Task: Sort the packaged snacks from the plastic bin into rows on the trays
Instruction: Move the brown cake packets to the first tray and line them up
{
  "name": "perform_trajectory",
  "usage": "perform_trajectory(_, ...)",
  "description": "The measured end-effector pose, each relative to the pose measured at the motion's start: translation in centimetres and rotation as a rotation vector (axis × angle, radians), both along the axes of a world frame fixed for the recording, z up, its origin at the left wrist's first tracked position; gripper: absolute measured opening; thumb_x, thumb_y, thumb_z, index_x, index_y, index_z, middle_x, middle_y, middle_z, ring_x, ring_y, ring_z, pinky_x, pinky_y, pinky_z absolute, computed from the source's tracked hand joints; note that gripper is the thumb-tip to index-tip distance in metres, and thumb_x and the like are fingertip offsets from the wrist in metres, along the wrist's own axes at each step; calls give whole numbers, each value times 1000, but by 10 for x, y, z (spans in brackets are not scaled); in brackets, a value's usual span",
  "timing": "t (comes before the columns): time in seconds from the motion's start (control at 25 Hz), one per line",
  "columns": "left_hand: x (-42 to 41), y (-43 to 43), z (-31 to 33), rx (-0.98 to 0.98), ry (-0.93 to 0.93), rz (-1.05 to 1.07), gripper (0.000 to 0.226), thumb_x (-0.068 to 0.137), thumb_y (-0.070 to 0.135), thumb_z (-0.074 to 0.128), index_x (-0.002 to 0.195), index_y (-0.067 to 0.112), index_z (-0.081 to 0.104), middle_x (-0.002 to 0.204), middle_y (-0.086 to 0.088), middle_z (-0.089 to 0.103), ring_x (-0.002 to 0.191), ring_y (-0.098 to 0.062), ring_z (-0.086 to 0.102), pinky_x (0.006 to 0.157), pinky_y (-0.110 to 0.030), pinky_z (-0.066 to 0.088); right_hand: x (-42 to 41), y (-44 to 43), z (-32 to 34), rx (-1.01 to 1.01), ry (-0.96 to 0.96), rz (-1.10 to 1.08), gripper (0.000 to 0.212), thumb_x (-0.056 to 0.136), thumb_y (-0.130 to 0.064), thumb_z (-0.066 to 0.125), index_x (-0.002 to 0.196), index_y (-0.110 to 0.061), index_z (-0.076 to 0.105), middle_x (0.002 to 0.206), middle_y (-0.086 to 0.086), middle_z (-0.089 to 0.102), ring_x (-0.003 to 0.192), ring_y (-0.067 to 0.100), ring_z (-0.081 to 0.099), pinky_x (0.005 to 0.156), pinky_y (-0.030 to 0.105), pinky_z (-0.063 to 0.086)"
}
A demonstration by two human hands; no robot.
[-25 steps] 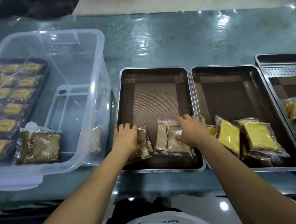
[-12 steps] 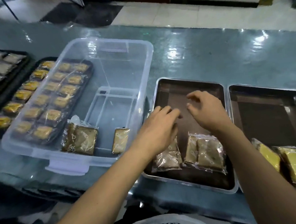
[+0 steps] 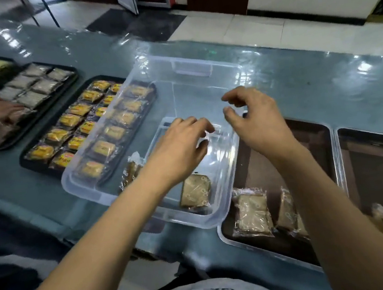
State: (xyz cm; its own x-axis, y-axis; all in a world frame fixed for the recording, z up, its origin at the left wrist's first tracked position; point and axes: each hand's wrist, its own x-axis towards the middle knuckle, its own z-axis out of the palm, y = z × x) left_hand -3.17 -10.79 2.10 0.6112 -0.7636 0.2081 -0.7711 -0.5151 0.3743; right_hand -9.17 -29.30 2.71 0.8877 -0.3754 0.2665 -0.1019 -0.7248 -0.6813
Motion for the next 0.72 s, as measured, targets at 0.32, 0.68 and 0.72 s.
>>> perform_trajectory(0.32, 86, 49, -52, 482, 132, 37, 33, 93, 21, 61, 126, 21, 58, 123, -7, 63, 113, -28, 58, 92, -43, 50, 67, 81, -31, -222, 392, 105, 29, 93, -33, 60, 121, -25, 64, 120, 4, 63, 110, 27, 60, 97, 44, 47)
perform_trajectory(0.68, 114, 63, -109, 1002, 209, 67, 55, 97, 40, 56, 145, 16, 39, 148, -14, 40, 136, -37, 40, 112, -45, 35, 90, 111, -108, -539, 1348, 386, 32, 91, -34, 67, 116, -16, 58, 107, 2, 58, 109, 31, 59, 103, 49, 46)
perform_trajectory(0.72, 114, 62, -113, 1051, 205, 77, 52, 97, 39, 53, 143, 17, 41, 148, -14, 41, 137, -37, 40, 112, -44, 35, 89, 112, -113, -553, 1371, 398, 38, 91, -34, 67, 123, -17, 57, 110, 2, 57, 112, 31, 58, 104, 50, 45)
